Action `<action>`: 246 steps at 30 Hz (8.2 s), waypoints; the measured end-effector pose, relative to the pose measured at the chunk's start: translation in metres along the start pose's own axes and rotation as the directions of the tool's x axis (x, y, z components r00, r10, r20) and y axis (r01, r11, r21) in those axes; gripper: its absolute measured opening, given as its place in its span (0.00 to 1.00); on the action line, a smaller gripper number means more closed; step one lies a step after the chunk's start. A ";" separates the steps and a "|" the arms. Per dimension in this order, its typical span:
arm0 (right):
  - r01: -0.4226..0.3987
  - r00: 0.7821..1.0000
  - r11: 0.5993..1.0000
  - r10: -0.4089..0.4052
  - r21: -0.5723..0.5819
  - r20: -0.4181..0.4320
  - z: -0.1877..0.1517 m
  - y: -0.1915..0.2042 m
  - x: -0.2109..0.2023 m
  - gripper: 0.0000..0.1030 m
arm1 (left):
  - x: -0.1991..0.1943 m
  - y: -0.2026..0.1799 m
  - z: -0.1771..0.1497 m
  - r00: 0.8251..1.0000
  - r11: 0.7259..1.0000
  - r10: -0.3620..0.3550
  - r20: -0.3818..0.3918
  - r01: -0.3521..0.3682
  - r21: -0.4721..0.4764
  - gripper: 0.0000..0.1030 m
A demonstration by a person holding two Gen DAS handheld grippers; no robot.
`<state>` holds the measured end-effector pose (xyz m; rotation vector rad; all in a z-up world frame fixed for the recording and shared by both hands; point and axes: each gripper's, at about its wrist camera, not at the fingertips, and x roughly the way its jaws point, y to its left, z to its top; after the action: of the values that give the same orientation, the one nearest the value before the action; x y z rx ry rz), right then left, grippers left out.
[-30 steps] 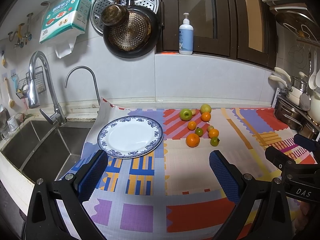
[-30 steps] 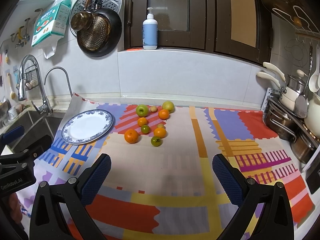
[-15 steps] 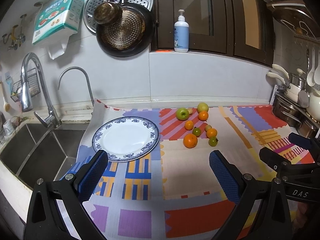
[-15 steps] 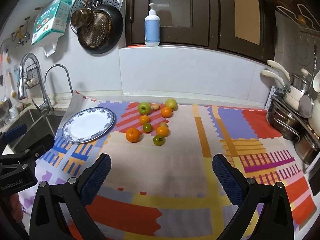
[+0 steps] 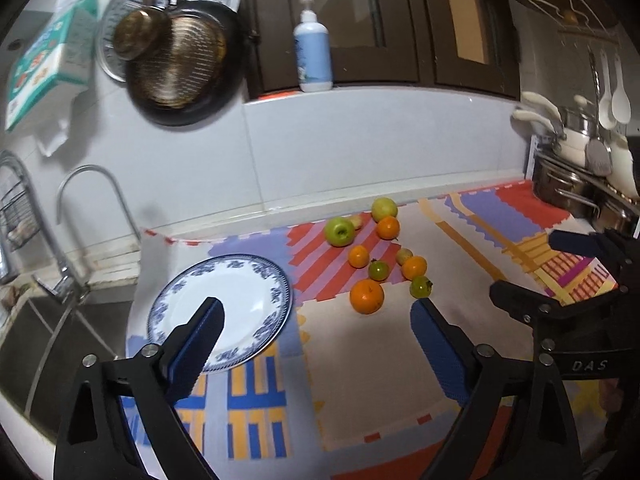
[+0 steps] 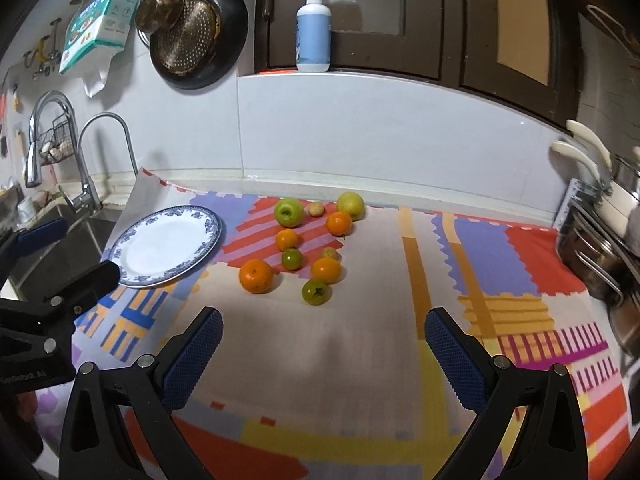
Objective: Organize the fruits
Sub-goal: 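Move left tool to the large orange while right tool approaches a green fruit, then close left gripper on the large orange while right gripper closes on the green fruit, then carry the orange with left tool and green fruit with right tool over the plate, then open left gripper to drop the orange while right gripper releases the green fruit, then withdraw both tools from the plate back toward the fruit pile, then grasp a dark green tomato with left gripper while right gripper grasps a mandarin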
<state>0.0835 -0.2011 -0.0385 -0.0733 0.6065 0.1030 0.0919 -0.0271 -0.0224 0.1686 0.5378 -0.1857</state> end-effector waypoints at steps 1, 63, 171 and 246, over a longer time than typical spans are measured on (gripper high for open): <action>-0.003 1.000 1.000 0.003 -0.010 -0.005 0.002 -0.001 0.007 0.96 | 0.007 0.000 0.002 1.000 1.000 -0.007 0.001 0.007 0.010 0.90; -0.237 0.950 0.971 0.236 0.019 -0.205 0.004 -0.004 0.146 0.30 | 0.152 -0.017 -0.003 0.957 0.975 -0.212 -0.199 0.221 0.023 0.40; -0.272 0.960 0.961 0.275 -0.052 0.051 0.096 0.046 0.065 0.70 | 0.021 0.063 0.039 0.992 0.983 0.108 0.060 -0.098 -0.155 0.90; -0.263 0.936 0.962 0.272 0.071 -0.225 0.024 -0.036 0.186 0.37 | 0.225 -0.043 0.015 0.884 0.917 -0.371 -0.285 0.397 0.035 0.28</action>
<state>0.2530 -0.2200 -0.1239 0.0378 0.8516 0.3506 0.2794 -0.1010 -0.1321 0.1776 0.8379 -0.5838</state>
